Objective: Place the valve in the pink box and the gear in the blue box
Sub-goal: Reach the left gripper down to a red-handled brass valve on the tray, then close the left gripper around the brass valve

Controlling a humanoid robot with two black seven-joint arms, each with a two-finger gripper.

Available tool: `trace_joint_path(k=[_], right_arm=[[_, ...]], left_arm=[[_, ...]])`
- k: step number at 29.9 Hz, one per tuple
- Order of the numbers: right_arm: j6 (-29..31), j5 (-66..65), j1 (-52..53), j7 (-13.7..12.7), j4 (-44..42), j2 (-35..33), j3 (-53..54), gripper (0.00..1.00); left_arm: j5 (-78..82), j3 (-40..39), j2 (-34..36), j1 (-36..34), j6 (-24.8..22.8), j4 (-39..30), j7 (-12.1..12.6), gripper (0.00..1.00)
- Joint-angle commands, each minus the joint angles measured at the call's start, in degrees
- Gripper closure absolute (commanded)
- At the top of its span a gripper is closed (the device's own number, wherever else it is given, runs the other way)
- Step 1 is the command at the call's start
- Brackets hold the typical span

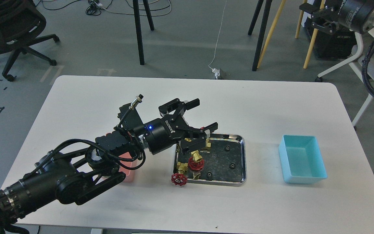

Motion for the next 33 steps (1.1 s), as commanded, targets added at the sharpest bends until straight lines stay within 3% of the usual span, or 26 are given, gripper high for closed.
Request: trace_joint_path(k=[1,4,9,24,33], right_arm=[[-0.06,-0.72,0.46,0.01,0.0,-0.03,0.01,0.01],[-0.06,-0.81,0.55,0.01,0.0,0.06,0.01,0.01],[0.03,-0.81,0.73,0.01,-0.35,0.06,0.09,0.01],[-0.06,-3.0,0.38,-0.52,-1.05,0.59,-0.08,0.01],[-0.06,-3.0,0.2,-0.52,-2.19,0.94,-0.08,0.01]], left_arm=[[1.35,0.34,-4.21,0.4,3.28,8.02,-0.04,0.04],[1.35,0.43,-7.73,0.32,3.51,14.79,-0.13,0.04],[1.35,1.91,-10.81,0.49,3.51,20.25,-0.3,0.04],[1.35,4.47,-15.56,3.39,3.51,30.54,-0.57,0.01],[1.35,6.05,-15.56,3.48,3.51,31.6,-1.36,0.02]])
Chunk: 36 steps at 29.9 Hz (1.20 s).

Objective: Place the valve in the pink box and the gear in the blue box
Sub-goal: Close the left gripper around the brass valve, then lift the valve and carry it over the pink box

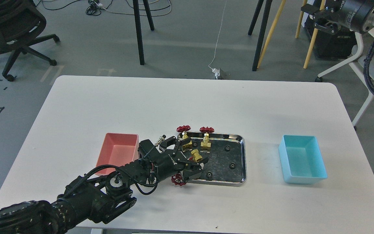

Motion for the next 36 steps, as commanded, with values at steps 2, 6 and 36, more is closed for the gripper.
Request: trace_joint_path(k=[2,6,36], right_arm=[[0.0,-0.01,-0.04,0.09,-0.13,0.03,0.0,0.01],[0.0,-0.01,-0.12,0.09,-0.13,0.03,-0.08,0.01],[0.0,-2.03,-0.83,0.0,-2.59,0.56,-0.52,0.01]], left_arm=[[0.0,0.14,0.0,0.07,-0.01,0.21,-0.86,0.07],[0.0,0.14,0.0,-0.02,-0.01,0.21,-0.86,0.22],[-1.87,-8.02,11.5,-1.95,-0.84,-24.29,5.02,0.88]])
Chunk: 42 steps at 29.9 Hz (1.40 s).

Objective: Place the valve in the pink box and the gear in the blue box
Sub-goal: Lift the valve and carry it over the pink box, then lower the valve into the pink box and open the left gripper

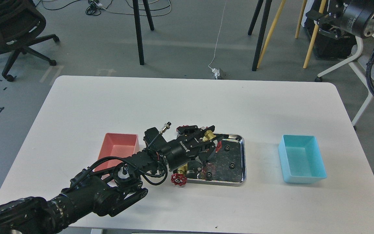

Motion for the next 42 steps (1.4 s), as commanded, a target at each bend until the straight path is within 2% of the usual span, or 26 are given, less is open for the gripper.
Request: trace_joint_path(k=[1,7,14,22,30,36,42], right_arm=[[0.09,-0.61,0.08,-0.02,-0.07,-0.06,0.07,0.01],[0.01,-1.14,0.08,-0.02,-0.07,0.03,0.16,0.01],[0.0,-1.23,0.08,0.07,-0.24,1.26,0.25,0.01],[0.0,-1.23,0.26,0.07,-3.14,4.25,0.25,0.01],[0.0,-1.23,0.52,0.07,-3.58,5.57,0.25,0.01],[0.0,-2.19,0.78,0.07,-3.5,5.66,0.25,0.01],[0.0,-2.99,0.61,0.07,-3.5,5.66,0.25,0.01]], left_arm=[[-0.68,-2.55,8.76,-0.23,-1.43,-8.27,1.97,0.88],[-0.6,-3.26,22.92,2.49,-1.7,-13.82,2.06,0.88],[0.81,-5.89,31.89,10.22,-1.7,-14.97,1.8,0.87],[1.27,-11.69,33.84,20.33,-1.26,-16.11,1.44,0.87],[1.27,-13.98,33.13,22.8,-1.26,-16.02,1.44,0.84],[1.27,-14.42,32.87,23.68,-1.26,-16.02,1.35,0.71],[1.27,-14.42,31.73,24.2,-0.56,-16.02,1.27,0.45]])
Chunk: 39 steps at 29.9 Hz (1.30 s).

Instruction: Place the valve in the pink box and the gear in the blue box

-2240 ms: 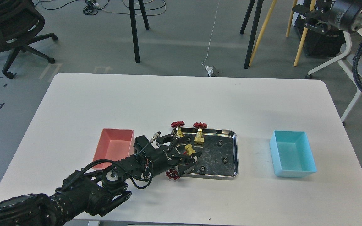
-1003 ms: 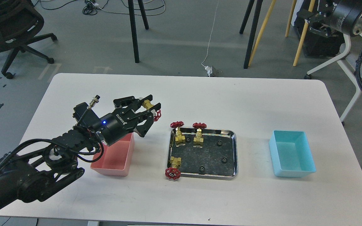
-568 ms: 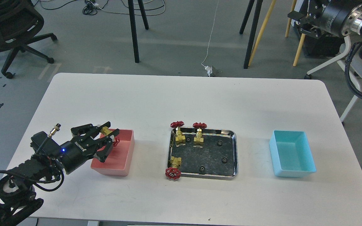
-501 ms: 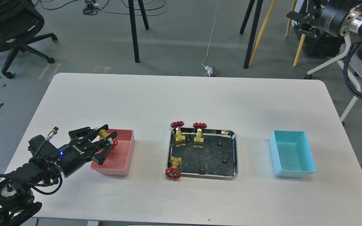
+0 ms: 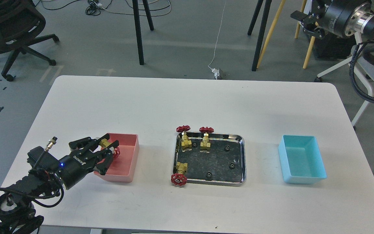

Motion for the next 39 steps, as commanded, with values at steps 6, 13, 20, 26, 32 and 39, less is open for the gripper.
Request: trace_joint_path(k=[6,13,20,26,32,39], right_arm=[[0.01,-0.23,-0.42,0.0,0.01,0.0,-0.08,0.01],[0.01,-0.23,-0.42,0.44,0.01,0.0,0.0,0.01],[-0.35,-0.23,-1.12,0.44,0.1,0.09,-0.08,0.01],[2.8,-6.71,-1.12,0.44,3.16,-0.18,-1.48,0.01],[7.09,-26.21,-1.82,0.88,14.74,-0.44,-5.43,0.01],[7.09,-49.25,-1.56,4.83,26.11,-0.27,-17.73,0.01]], left_arm=[[0.0,-0.08,-1.92,1.07,1.16,-0.01,0.0,0.26],[-4.83,-1.92,-1.66,-0.07,1.16,-2.11,0.35,0.02],[-24.86,-2.01,0.53,-13.67,-5.72,-3.17,-0.35,0.01],[-53.84,-4.12,3.43,-28.0,-24.78,-2.65,-1.49,0.01],[-72.69,-7.54,7.04,-38.03,-36.41,-2.03,-1.23,0.01],[-75.87,-11.42,7.48,-42.87,-38.44,1.92,-1.05,0.01]])
